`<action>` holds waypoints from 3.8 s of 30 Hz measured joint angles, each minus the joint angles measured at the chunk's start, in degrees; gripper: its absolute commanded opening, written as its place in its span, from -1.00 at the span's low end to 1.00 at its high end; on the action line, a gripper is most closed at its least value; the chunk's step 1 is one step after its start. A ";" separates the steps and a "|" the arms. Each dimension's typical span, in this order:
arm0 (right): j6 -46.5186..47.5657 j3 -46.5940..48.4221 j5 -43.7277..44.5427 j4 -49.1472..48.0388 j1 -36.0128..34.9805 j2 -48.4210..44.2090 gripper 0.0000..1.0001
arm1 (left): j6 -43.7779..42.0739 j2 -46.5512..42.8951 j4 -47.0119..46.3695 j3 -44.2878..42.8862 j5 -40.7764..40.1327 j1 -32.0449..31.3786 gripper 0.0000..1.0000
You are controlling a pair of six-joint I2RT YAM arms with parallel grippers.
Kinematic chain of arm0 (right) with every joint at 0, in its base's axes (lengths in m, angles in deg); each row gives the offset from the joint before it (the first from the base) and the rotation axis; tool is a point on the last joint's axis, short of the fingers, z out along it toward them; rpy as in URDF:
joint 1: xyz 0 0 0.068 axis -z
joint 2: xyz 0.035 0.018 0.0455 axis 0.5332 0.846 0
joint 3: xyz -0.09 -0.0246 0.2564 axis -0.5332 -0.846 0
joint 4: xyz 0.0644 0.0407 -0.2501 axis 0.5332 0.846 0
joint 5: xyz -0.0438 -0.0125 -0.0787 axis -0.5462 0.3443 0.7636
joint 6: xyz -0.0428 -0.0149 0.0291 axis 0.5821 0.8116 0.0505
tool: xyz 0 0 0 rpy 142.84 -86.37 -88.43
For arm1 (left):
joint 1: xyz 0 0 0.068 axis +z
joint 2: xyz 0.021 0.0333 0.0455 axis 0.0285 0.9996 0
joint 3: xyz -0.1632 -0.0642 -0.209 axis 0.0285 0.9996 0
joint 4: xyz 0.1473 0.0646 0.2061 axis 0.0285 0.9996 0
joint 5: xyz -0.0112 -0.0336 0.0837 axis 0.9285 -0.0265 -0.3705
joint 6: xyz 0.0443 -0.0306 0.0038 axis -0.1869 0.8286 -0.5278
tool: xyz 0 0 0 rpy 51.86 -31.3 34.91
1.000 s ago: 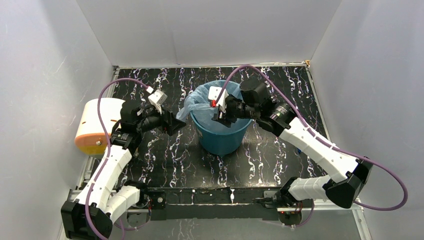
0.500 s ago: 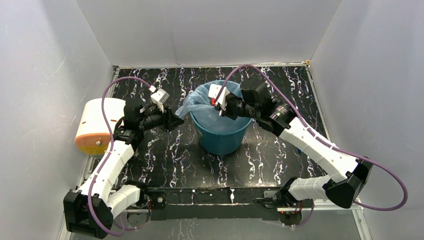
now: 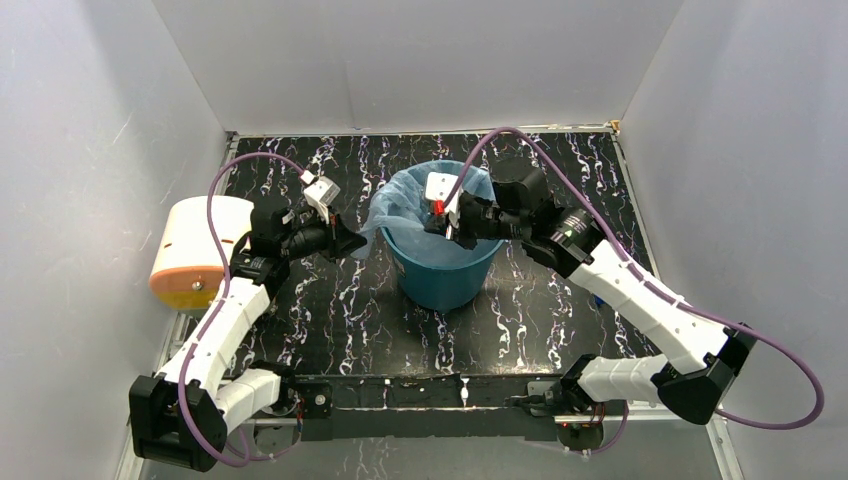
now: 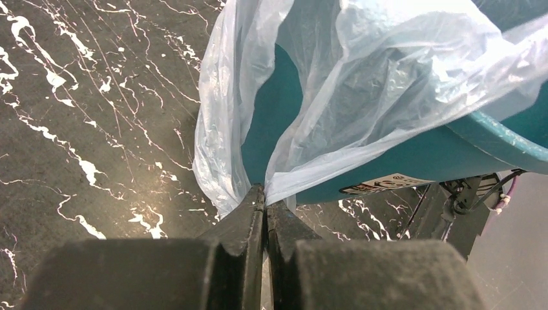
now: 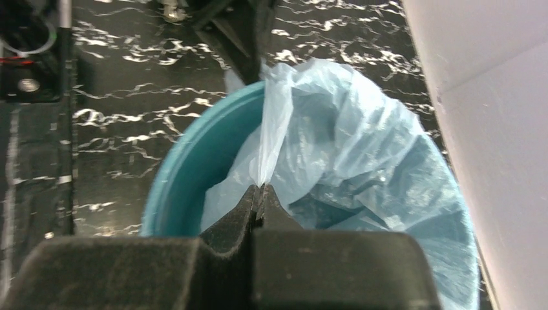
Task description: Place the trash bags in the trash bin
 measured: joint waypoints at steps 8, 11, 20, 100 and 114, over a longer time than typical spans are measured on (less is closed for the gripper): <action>-1.81 0.02 -8.46 4.63 -0.20 -0.74 -1.00 | 1.03 0.24 -0.85 0.00 0.74 0.00 -0.35; -2.56 0.02 -10.10 5.53 -0.26 -0.74 -1.00 | 2.10 0.79 -0.81 0.00 0.48 0.00 0.00; -3.37 0.02 -10.25 5.66 -0.26 -0.83 -1.00 | 3.06 -0.31 -0.85 -0.55 4.31 0.02 0.17; -32.44 4.81 45.00 8.00 -1.70 -12.81 0.69 | 2.45 1.25 -4.13 -0.31 8.98 -0.22 -1.00; -52.04 15.17 43.52 23.76 21.59 -2.16 0.42 | 2.40 1.25 -3.87 -0.31 9.01 -0.22 -1.00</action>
